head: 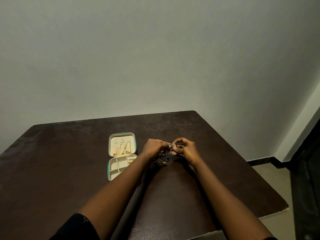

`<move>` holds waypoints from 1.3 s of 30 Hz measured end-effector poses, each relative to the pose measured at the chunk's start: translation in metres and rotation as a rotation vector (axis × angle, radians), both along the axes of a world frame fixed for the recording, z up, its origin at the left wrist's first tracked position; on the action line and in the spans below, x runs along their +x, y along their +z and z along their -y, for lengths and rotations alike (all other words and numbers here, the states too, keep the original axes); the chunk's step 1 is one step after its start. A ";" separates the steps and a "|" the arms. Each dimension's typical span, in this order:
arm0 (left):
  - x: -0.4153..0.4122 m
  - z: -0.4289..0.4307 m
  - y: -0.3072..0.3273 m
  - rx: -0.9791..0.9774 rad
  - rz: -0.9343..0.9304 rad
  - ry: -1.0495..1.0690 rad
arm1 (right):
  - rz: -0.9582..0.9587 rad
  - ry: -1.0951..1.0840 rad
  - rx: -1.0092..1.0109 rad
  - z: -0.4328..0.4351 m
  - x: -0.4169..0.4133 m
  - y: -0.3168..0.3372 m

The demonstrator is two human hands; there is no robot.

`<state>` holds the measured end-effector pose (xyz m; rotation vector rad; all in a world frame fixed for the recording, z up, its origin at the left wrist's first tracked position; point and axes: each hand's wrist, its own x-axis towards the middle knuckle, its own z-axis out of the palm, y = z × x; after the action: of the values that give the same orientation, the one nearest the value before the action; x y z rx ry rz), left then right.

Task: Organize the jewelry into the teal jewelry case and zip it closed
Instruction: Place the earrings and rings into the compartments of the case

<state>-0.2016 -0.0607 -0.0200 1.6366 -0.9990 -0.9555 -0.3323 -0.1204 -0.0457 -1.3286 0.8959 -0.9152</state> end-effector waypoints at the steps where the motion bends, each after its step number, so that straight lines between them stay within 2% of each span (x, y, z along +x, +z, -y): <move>1: 0.000 -0.001 0.002 0.016 -0.102 -0.010 | 0.009 0.008 -0.003 0.001 -0.001 -0.001; 2: 0.000 -0.002 0.004 0.032 -0.164 -0.019 | 0.013 0.020 -0.012 0.001 -0.002 -0.001; 4: 0.003 -0.004 0.004 0.052 -0.162 -0.028 | 0.002 0.045 -0.033 0.000 -0.002 -0.001; 11: 0.013 -0.006 0.002 0.028 0.004 -0.043 | 0.007 0.062 -0.103 -0.004 0.003 -0.004; 16: 0.017 -0.006 0.001 -0.008 -0.052 -0.015 | 0.012 0.051 -0.120 -0.005 0.008 -0.002; 22: 0.018 -0.010 0.001 -0.055 -0.038 0.014 | -0.010 0.055 -0.150 -0.006 0.009 -0.002; 25: 0.019 -0.012 0.001 -0.071 -0.022 -0.019 | -0.025 0.033 -0.224 -0.006 0.010 -0.001; 32: 0.025 -0.018 -0.001 -0.207 0.197 -0.035 | -0.060 -0.049 -0.452 -0.006 0.009 -0.007; 39: 0.019 -0.021 -0.001 -0.299 0.307 -0.013 | -0.100 -0.155 -0.657 -0.008 0.008 -0.011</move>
<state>-0.1822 -0.0401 -0.0215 1.5493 -1.2928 -0.5378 -0.3241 -0.1125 -0.0566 -1.8926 0.8103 -1.3443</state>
